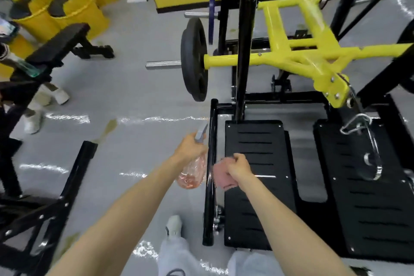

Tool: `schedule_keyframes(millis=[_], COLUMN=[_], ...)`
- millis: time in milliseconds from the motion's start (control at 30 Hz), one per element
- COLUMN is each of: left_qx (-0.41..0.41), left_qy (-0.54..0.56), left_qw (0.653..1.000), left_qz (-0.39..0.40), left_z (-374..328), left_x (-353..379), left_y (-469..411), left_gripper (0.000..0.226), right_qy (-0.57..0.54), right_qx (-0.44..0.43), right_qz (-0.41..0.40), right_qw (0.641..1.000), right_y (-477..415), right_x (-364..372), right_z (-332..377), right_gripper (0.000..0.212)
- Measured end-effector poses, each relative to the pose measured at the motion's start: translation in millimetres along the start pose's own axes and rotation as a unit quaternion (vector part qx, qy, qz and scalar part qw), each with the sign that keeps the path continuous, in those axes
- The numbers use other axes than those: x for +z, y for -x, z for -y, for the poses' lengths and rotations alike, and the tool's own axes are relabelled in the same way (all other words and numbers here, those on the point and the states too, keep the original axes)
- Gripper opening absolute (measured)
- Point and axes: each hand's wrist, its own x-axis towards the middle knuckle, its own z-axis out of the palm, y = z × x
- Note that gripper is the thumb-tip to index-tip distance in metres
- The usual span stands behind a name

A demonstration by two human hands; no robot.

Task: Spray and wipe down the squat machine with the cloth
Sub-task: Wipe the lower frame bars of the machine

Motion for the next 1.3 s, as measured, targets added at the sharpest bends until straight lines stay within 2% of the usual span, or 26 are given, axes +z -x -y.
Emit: schedule_keyframes(millis=[67,167,300,467,600,700,900,967,1067,1167,1300], left_qx=[0.001,0.003,-0.001,-0.007,0.011,0.024,0.041,0.035,0.021,0.02,0.022], left_qy=[-0.023,-0.054,-0.072,-0.104,-0.125,-0.182,-0.249,-0.264,-0.279,-0.284,-0.273], left_qw=[0.999,0.997,0.989,0.98,0.973,0.963,0.947,0.94,0.931,0.933,0.943], left_qz=[0.026,0.061,0.126,0.171,0.194,0.196,0.2,0.212,0.233,0.219,0.191], left_z=[2,7,26,59,89,106,111,108,104,100,90], left_x=[-5,-14,-30,-43,-45,-34,11,29,55,75,91], left_y=[-29,-74,-150,-250,-329,-377,-447,-466,-488,-506,-523], left_gripper=[0.037,0.03,0.028,0.027,0.029,0.022,0.022,0.016,0.037,0.021,0.017], right_qy=[0.003,-0.018,-0.032,-0.012,0.089,0.153,0.228,0.225,0.216,0.204,0.175], right_qx=[0.03,0.074,0.09,0.124,0.164,0.145,0.158,0.164,0.184,0.192,0.182], right_qz=[-0.006,-0.027,-0.076,-0.081,-0.089,-0.097,-0.107,-0.102,-0.104,-0.114,-0.125], right_qw=[1.0,0.997,0.993,0.989,0.978,0.973,0.955,0.955,0.953,0.953,0.96], right_y=[-23,-55,-108,-174,-226,-257,-316,-330,-342,-343,-338], right_x=[3,14,49,108,147,168,176,176,182,193,202], right_z=[-2,-1,-3,3,13,0,-40,-54,-69,-80,-83], right_gripper=[0.049,0.035,0.031,0.031,0.035,0.043,0.041,0.051,0.06,0.064,0.065])
